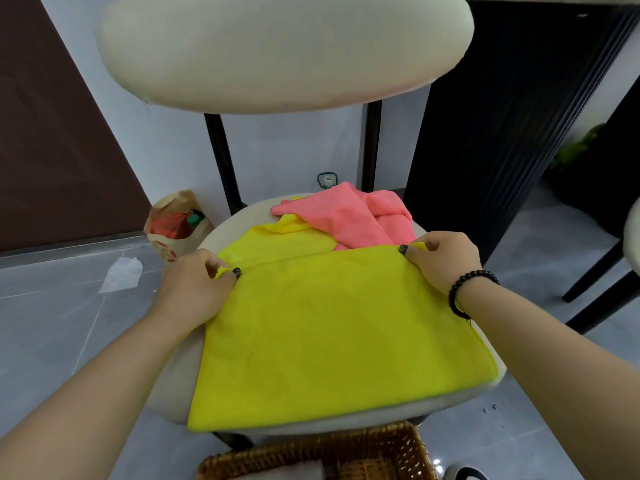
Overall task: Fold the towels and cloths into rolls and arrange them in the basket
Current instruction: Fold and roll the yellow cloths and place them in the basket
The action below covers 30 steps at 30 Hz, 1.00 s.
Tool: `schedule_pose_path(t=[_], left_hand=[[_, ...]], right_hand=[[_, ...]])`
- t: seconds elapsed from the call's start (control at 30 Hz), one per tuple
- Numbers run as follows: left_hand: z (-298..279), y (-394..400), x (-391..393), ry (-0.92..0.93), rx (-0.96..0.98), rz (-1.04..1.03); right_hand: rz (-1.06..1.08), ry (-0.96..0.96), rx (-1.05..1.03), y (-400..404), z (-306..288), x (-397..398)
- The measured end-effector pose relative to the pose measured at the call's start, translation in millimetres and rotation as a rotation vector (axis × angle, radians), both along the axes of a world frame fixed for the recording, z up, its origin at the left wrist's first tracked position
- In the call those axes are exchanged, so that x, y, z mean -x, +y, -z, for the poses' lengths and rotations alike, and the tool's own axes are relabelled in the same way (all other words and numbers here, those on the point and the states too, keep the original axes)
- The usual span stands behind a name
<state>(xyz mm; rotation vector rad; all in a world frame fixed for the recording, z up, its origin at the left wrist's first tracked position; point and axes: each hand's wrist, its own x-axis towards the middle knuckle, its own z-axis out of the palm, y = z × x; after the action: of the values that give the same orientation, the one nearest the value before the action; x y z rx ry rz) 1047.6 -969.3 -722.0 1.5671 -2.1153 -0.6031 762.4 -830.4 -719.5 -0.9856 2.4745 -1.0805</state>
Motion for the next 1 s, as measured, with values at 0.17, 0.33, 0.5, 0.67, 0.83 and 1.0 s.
schedule_pose_path(t=[0.17,0.33,0.5,0.67,0.83,1.0], left_hand=[[-2.6,4.1,-3.8,0.070,-0.027,0.064],[-3.9,8.9,-6.4,0.117,-0.049,0.103],[-13.4,15.7,-7.3,0.214,0.058,0.027],[-26.0,26.1,-13.4,0.406,0.096,-0.013],[-34.1,46.6,-28.7,0.626,0.122,0.005],[-42.6,66.0,-46.4,0.794,0.114,-0.034]], right_hand=[[0.004,-0.082,0.049,5.2,0.1,3.5],[0.020,0.017,0.157,9.6,-1.6,-1.6],[0.055,-0.068,0.281,17.9,-12.7,-5.9],[0.040,-0.307,0.364,32.4,-24.6,-16.4],[-0.043,-0.526,0.415,56.0,-36.7,-23.4],[-0.151,-0.647,0.504,87.1,-55.9,-30.2]])
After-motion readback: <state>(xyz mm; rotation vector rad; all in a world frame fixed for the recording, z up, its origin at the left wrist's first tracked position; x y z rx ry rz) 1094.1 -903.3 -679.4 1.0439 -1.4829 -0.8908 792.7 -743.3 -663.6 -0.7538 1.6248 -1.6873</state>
